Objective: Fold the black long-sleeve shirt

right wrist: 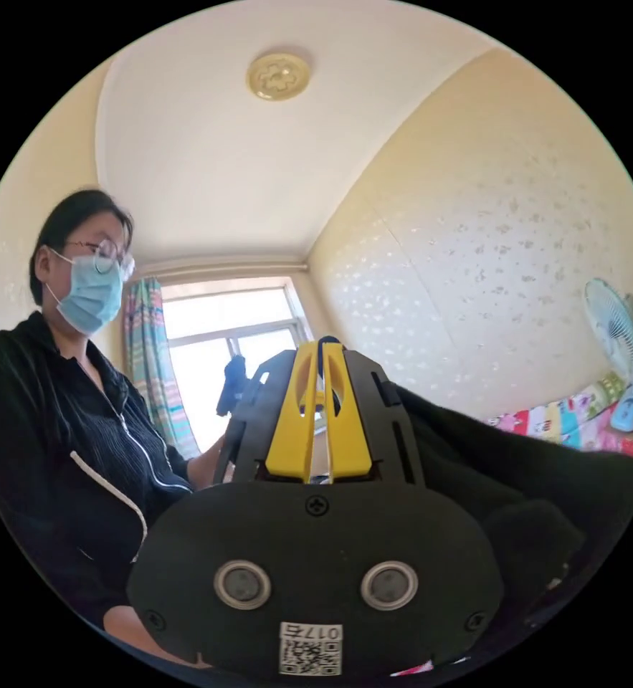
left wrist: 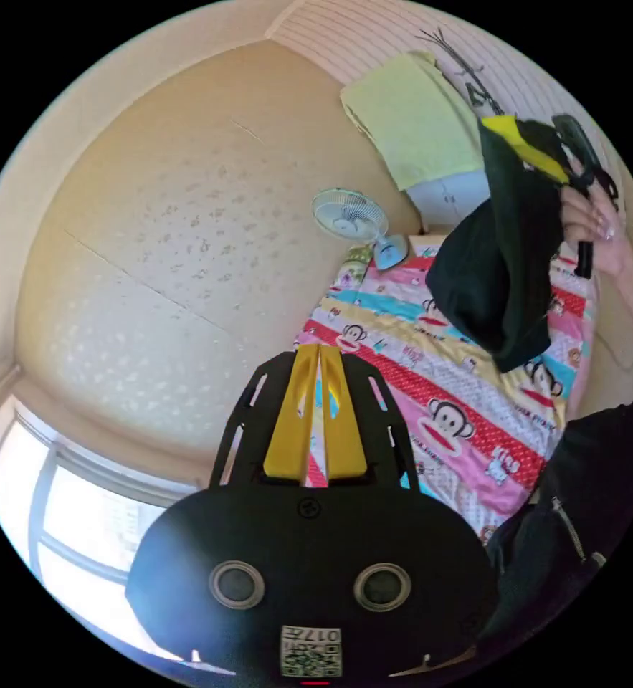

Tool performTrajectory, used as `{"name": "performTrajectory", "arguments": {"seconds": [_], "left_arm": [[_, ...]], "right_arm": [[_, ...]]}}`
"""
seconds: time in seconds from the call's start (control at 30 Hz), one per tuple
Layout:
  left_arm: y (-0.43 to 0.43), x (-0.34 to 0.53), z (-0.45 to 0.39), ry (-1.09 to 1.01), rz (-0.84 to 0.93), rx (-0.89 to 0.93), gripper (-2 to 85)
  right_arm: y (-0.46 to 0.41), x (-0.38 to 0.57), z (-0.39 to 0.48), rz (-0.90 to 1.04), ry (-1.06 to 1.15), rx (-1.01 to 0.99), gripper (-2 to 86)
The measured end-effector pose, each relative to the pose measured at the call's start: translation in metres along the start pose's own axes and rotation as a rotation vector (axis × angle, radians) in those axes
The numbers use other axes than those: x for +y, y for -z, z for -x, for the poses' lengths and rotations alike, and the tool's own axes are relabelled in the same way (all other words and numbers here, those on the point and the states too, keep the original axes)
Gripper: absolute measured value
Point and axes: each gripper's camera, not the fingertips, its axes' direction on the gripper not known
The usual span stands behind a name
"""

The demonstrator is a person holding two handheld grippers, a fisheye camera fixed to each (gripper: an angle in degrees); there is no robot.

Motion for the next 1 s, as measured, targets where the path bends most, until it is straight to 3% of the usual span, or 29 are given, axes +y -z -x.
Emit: {"name": "performTrajectory", "arguments": {"seconds": [0.1,0.3,0.4,0.57,0.73,0.83,0.93,1.0], "left_arm": [[-0.014,0.005,-0.079,-0.316,0.089,-0.324,-0.6],[-0.071,0.069,-0.175,-0.98,0.163,-0.785,-0.6],[-0.076,0.092,-0.177,-1.099,0.111,-0.854,-0.6],[-0.099,0.117,-0.158,-1.147,0.101,-0.961,-0.6],[-0.127,0.141,-0.129,-0.988,0.132,-0.868,-0.5],[-0.144,0.158,-0.1,-0.762,0.083,-0.674,-0.2],[-0.168,0.173,-0.031,-0.319,0.106,-0.213,0.9],[-0.195,0.212,0.031,0.001,-0.031,0.361,5.7]], "right_arm": [[-0.018,0.015,0.003,-0.049,-0.084,-0.096,1.0],[-0.057,0.022,0.027,0.219,-0.145,0.118,1.0],[-0.085,0.033,0.044,0.328,-0.125,0.151,1.0],[-0.122,0.044,0.053,0.306,-0.227,-0.028,1.1],[-0.144,0.03,0.076,0.337,-0.193,-0.05,1.2],[-0.155,0.016,0.092,0.384,-0.16,-0.031,1.2],[-0.165,0.003,0.107,0.419,-0.129,-0.017,1.3],[-0.17,-0.006,0.116,0.442,-0.117,-0.012,1.3]]}}
